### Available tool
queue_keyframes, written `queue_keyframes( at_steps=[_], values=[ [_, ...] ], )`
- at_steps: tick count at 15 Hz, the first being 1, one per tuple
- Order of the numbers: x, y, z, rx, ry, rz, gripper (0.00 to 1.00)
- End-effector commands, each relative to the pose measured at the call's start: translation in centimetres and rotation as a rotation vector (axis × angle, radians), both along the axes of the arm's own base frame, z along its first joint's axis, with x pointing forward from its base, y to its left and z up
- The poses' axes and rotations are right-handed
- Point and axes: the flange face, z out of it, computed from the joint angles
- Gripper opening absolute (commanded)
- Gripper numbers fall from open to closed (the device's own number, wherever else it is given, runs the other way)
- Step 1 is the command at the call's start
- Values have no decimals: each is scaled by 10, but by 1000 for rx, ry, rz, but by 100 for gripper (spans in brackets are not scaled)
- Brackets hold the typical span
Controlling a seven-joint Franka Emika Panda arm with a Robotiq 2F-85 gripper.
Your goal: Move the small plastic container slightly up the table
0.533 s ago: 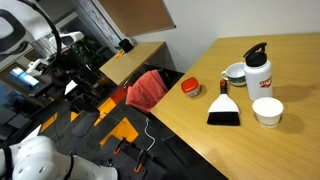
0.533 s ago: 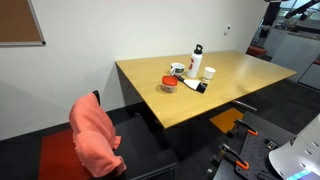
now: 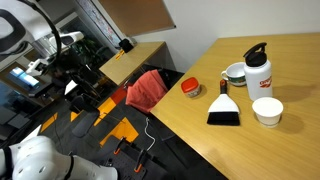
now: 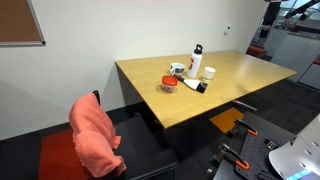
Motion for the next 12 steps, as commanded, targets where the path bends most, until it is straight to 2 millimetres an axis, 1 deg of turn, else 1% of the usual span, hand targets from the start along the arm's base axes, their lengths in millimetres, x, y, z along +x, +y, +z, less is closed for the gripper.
queue_keyframes(
  at_steps=[1, 7, 10, 12],
  values=[
    [0, 0, 1, 0, 1, 0, 100],
    [0, 0, 1, 0, 1, 0, 100],
    [17, -28, -7, 28, -58, -77, 100],
    [22, -55, -20, 78, -67, -73, 100]
  ],
)
